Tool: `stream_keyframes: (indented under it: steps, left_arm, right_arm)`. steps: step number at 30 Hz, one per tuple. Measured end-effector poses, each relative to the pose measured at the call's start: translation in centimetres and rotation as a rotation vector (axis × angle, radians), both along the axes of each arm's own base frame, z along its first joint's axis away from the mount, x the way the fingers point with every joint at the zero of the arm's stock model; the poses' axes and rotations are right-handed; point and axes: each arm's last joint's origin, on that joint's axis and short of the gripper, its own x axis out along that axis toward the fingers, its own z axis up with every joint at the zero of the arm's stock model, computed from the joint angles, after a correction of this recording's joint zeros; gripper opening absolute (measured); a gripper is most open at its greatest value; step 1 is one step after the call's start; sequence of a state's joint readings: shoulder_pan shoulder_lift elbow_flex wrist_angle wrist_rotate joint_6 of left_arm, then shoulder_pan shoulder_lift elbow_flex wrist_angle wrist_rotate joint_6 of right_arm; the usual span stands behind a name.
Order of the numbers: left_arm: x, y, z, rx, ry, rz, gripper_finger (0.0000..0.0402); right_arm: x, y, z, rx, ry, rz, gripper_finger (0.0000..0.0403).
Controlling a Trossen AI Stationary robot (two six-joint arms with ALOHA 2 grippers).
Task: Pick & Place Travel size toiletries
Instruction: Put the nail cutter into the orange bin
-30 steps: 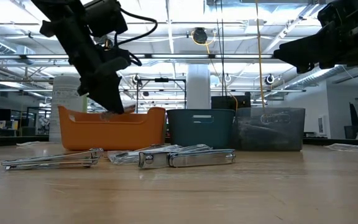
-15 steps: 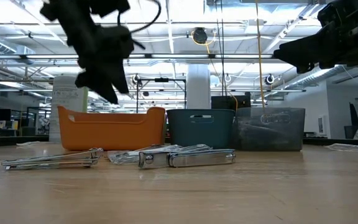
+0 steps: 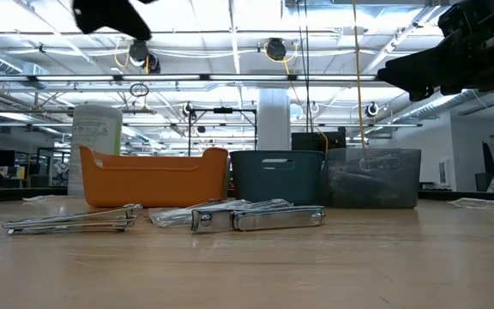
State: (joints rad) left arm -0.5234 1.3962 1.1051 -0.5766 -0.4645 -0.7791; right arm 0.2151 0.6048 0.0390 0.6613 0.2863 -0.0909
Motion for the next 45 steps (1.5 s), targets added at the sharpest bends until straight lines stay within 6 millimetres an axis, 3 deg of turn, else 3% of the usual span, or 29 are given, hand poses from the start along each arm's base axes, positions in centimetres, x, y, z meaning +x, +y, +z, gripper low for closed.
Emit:
stream_keyframes:
  steps: [4, 10, 19, 33, 45]
  left_arm:
    - [-0.1, -2.4, -2.8, -0.002, 0.083, -0.017, 0.0241]
    - [2.1, -5.2, -7.9, -0.003, 0.203, -0.155, 0.0241]
    - [4.9, -6.1, -12.9, 0.064, 0.188, -0.177, 0.0241]
    - [3.6, -5.7, -14.2, -0.006, 0.382, -0.122, 0.0241]
    - [4.6, -5.3, -16.0, 0.036, 0.404, -0.144, 0.0241]
  right_arm:
    - [0.0, 0.0, 0.0, 0.0, 0.001, 0.0, 0.0155]
    - [0.0, 0.0, -0.1, -0.002, 0.008, 0.0, 0.0155]
    - [0.0, 0.0, -0.1, -0.001, 0.005, 0.0, 0.0155]
    - [0.0, 0.0, 0.0, 0.0, 0.0, 0.0, 0.0155]
    - [0.0, 0.0, 0.0, 0.001, -0.003, 0.0, 0.0155]
